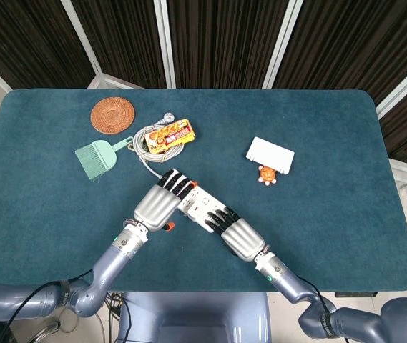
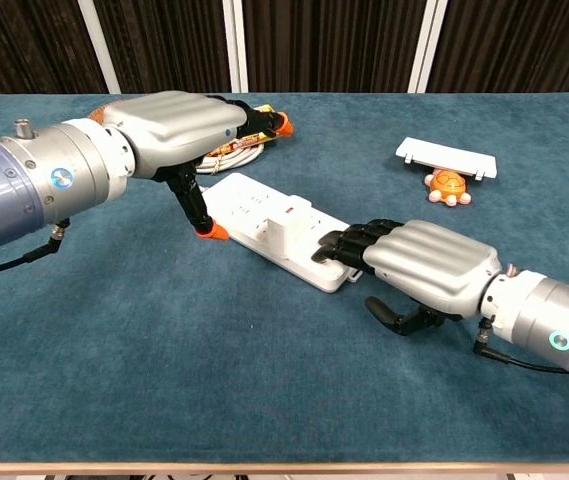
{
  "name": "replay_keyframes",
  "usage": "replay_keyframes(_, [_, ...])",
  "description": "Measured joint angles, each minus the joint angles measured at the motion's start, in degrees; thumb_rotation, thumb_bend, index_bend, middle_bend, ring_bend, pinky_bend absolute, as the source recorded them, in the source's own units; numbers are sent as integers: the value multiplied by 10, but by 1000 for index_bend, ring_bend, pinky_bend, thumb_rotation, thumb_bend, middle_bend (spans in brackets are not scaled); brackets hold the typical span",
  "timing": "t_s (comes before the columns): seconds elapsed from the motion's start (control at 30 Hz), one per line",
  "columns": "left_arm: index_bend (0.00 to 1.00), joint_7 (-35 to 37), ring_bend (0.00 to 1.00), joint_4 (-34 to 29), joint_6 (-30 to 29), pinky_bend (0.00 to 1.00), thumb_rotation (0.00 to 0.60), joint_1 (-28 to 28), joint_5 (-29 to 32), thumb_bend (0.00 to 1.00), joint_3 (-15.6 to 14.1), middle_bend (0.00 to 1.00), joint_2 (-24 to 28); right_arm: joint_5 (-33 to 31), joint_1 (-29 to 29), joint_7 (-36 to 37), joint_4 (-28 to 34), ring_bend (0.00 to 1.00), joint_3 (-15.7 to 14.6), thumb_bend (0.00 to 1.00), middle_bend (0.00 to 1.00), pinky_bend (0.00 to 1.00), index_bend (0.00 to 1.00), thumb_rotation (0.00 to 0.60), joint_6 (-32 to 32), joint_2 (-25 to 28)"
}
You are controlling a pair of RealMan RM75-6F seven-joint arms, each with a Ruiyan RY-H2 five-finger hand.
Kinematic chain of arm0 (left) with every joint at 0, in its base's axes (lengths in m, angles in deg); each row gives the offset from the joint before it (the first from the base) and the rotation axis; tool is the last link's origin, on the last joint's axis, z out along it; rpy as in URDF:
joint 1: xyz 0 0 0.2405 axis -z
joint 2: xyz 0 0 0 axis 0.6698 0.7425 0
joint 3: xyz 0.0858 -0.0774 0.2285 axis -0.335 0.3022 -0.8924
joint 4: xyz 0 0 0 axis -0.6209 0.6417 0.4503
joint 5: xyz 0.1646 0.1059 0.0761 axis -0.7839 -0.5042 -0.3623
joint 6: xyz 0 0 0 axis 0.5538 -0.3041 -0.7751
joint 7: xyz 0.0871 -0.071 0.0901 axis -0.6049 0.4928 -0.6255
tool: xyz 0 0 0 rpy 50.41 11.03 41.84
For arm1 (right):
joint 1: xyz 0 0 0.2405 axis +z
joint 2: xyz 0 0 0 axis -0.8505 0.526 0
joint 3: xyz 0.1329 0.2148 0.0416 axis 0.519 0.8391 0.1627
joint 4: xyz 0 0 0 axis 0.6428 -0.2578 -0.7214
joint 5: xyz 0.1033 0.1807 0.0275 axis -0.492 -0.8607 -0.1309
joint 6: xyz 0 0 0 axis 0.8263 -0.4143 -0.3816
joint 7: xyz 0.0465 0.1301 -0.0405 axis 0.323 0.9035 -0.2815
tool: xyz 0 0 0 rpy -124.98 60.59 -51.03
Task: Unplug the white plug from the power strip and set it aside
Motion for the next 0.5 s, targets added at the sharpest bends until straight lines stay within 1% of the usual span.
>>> replay_keyframes(0.17, [105, 1, 0, 6, 2, 0, 600, 5, 4, 43, -3, 117, -4, -3, -2, 4, -5, 157, -9, 695, 164, 176, 197, 600, 1, -3])
replay_keyframes(0.37, [141, -2, 8, 24, 12, 0, 600, 19, 14, 58, -4, 160, -15, -3, -1, 5, -8, 161, -15, 695, 169, 177, 203, 600, -1, -7])
replay_keyframes(0.5, [163, -12, 17, 48, 27, 0, 600, 37, 27, 76, -3, 184, -29, -2, -1, 5, -5, 162, -19, 695, 169, 177, 203, 600, -5, -8])
